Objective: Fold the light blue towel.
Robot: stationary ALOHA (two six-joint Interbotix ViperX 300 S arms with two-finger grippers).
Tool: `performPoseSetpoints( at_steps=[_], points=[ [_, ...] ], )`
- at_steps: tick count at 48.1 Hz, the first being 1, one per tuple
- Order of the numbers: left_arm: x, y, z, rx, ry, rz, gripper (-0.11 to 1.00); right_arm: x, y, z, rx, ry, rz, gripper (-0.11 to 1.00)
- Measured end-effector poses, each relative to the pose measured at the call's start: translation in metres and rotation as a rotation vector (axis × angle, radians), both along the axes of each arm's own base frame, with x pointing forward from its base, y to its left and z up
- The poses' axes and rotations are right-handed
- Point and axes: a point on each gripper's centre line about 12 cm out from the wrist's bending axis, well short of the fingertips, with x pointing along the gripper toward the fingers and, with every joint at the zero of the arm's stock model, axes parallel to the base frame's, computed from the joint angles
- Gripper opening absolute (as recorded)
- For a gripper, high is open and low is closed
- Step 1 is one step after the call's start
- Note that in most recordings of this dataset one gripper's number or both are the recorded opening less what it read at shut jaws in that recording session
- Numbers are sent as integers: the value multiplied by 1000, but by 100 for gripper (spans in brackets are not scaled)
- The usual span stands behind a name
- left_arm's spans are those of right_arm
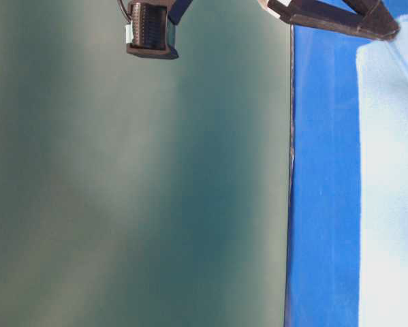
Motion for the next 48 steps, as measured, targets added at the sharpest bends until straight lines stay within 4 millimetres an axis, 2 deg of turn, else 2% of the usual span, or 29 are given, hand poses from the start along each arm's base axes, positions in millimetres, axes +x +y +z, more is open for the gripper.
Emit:
performPoseSetpoints(
  at_steps=[7,8,10,13,16,19,21,24,29,33,42,48],
  points=[
    [1,0,1,0,-8,2,2,0,0,0,3,1,-3,3],
    [1,0,1,-1,-9,0,2,0,0,-1,2,2,-2,5],
    [1,0,1,0,-15,-1,6,0,0,-3,5,9,-4,16],
    [2,0,2,-2,-20,1,21,0,1,-4,5,11,-3,35],
    [2,0,2,-4,-21,3,40,0,3,-4,4,14,6,54],
    [2,0,2,2,-25,-3,59,0,4,-4,3,12,11,66],
    [2,0,3,5,-28,-7,72,0,5,-3,3,14,13,67],
    [2,0,6,9,-39,-12,83,-1,5,0,3,10,18,61],
    [2,6,14,14,-67,6,79,-2,5,13,-12,-27,33,62],
    [2,20,19,36,-88,38,77,-3,0,21,-36,-52,38,62],
    [1,54,19,91,-84,117,77,-5,-39,22,-63,-53,-63,62],
    [0,72,16,127,-70,152,77,-4,-56,14,-83,-40,-97,62]
  ],
)
